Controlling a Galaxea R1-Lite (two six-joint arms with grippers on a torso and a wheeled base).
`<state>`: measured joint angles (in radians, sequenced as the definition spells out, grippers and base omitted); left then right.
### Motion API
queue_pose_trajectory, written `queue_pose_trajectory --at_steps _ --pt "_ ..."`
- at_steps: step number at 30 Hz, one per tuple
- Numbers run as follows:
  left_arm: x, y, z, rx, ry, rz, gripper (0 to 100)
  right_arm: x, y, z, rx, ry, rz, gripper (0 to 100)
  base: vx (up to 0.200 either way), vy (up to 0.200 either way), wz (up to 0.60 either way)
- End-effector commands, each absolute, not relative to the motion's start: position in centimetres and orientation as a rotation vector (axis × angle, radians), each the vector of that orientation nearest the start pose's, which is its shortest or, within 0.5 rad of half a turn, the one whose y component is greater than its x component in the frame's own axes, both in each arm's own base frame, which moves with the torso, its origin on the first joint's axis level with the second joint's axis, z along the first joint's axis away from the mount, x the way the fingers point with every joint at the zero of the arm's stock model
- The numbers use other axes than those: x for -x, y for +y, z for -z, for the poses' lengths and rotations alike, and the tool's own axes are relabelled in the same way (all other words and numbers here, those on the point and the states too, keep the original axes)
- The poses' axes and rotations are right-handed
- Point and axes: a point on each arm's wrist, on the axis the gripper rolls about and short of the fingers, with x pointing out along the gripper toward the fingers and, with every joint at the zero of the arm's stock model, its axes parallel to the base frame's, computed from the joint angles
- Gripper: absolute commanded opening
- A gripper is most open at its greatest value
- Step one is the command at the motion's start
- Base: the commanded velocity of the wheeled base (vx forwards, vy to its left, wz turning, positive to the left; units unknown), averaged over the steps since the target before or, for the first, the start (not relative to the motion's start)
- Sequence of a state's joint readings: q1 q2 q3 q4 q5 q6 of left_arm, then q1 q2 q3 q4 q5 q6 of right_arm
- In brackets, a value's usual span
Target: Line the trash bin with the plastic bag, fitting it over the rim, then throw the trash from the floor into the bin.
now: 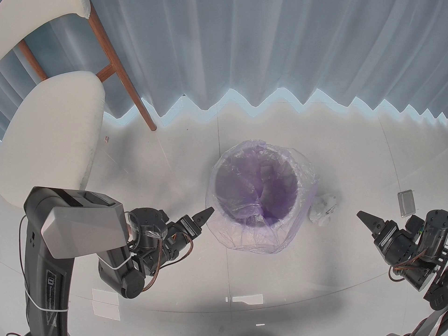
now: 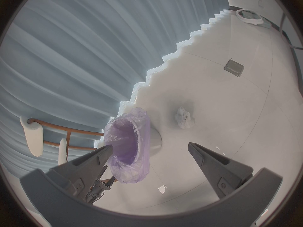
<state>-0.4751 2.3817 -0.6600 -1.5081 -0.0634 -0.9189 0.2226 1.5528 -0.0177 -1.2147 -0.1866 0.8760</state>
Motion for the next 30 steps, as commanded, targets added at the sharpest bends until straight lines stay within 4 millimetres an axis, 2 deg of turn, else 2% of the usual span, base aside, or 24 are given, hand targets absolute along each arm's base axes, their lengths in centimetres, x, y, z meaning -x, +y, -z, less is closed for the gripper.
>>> queue_pose_trajectory --at_steps 1,9,13,14,20,30 --pt "-32.4 -17.0 -0.2 0.851 0.439 0.402 100 -16.6 3.4 -9.3 -0.798 0.325 0.111 100 0.000 0.000 0.00" --pt "-32.3 -17.6 -0.3 0.856 0.451 0.434 100 -16.6 3.4 -9.3 -0.798 0.325 0.111 100 0.000 0.000 0.00" --pt "-31.8 -18.5 -0.1 0.853 0.479 0.476 100 -16.6 3.4 -9.2 -0.798 0.327 0.110 100 0.000 0.000 0.00" --pt "-31.6 -18.7 0.0 0.852 0.485 0.484 0 -16.6 3.4 -9.2 -0.798 0.327 0.110 100 0.000 0.000 0.00" --pt "-31.7 -19.1 1.0 0.844 0.501 0.473 0 -16.6 3.4 -9.2 -0.798 0.326 0.111 100 0.000 0.000 0.00" --pt "-32.2 -18.0 1.6 0.843 0.499 0.429 0 -16.7 3.4 -9.2 -0.799 0.328 0.111 100 0.000 0.000 0.00"
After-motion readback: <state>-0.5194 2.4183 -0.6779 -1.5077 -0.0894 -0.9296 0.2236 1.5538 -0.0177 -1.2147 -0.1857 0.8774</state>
